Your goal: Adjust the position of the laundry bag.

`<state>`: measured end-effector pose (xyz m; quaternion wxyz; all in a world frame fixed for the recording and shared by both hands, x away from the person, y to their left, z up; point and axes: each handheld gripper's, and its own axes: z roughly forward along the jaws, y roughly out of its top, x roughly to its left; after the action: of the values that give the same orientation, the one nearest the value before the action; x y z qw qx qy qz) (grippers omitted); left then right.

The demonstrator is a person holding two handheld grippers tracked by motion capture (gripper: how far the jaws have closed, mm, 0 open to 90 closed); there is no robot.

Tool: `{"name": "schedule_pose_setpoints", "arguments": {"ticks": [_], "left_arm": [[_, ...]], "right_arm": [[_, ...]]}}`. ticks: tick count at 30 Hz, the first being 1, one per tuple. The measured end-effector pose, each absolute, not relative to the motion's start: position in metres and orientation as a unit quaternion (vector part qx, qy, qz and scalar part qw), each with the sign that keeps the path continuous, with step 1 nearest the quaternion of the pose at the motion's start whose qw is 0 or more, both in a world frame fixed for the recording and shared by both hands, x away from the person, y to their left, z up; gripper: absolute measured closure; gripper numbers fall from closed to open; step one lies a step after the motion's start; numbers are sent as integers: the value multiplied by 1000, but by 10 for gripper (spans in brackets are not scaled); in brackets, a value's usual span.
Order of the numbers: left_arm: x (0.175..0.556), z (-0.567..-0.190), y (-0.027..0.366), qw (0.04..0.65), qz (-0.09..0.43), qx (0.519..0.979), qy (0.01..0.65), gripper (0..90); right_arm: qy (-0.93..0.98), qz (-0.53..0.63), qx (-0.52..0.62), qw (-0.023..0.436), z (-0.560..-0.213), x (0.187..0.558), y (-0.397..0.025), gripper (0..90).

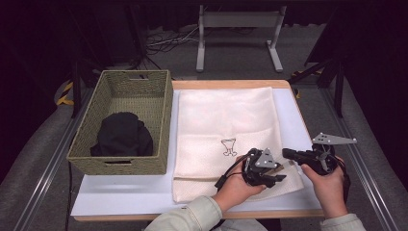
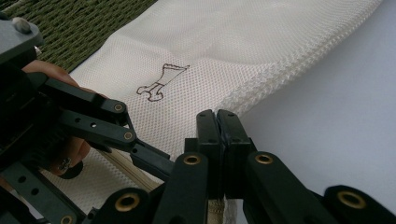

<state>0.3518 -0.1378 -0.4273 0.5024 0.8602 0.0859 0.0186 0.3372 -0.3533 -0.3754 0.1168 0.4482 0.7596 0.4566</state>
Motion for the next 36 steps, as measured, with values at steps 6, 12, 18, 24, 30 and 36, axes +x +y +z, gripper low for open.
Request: {"name": "schedule_pose_setpoints", "arguments": {"ticks": [6,12,18,24,30,36], "left_arm": [[353,-429,-139,500,17,860,96,588],[354,-429,-139,486,32,867,105,746],[354,-429,-139,477,44,871,104,831],[351,-427,-138,474,52,873,101,871],[350,-425,-137,474,55,873,98,872],[348,-422,-134,476,60,872,95,872]], "right_arm": [[760,456,448,116,-376,337,-353,887],[761,455,448,116,-376,337,-352,887],[761,455,448,117,-376,337,-352,887],[760,456,447,120,-376,337,-353,887],[761,454,448,118,-376,336,-353,886],[760,454,451,112,-376,334,-355,870]]}}
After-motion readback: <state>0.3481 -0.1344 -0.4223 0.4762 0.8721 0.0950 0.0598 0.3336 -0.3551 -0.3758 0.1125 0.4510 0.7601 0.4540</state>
